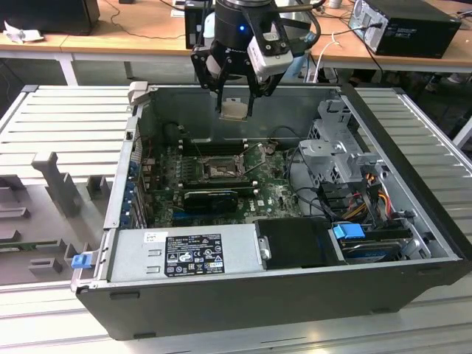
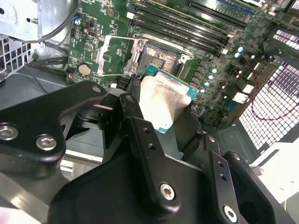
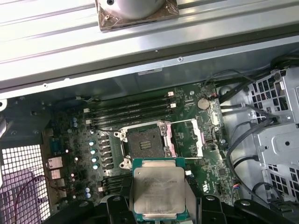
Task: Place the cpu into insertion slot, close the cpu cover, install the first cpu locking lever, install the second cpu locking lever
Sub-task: 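Place the cpu into insertion slot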
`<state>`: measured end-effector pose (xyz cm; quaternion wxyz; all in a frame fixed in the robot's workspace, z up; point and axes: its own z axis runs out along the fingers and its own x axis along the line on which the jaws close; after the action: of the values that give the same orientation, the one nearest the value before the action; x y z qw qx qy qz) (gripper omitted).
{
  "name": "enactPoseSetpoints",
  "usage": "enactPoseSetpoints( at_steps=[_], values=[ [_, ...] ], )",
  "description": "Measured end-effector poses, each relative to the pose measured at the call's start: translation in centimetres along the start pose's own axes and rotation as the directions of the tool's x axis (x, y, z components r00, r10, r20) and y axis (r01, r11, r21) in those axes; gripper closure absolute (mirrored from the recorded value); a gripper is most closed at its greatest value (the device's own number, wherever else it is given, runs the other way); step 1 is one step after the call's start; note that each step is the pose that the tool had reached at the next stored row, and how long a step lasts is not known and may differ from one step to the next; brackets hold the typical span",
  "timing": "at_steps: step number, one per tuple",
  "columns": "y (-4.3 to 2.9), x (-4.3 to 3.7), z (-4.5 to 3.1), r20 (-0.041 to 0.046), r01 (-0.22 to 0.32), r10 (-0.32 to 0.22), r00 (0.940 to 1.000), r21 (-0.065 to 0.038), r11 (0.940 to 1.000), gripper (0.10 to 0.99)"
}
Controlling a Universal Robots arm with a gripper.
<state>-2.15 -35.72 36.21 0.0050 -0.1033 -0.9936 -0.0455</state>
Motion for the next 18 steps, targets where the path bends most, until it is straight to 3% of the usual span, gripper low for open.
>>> enactPoseSetpoints(
  at_steps=[11,18],
  values=[
    [0.0,0.0,0.0,0.0043,-0.048,0.048,0.9988,-0.001,0.9989,0.557],
    [0.0,0.0,0.0,0.0088,-0.099,0.099,0.995,-0.002,0.9951,0.557]
  ],
)
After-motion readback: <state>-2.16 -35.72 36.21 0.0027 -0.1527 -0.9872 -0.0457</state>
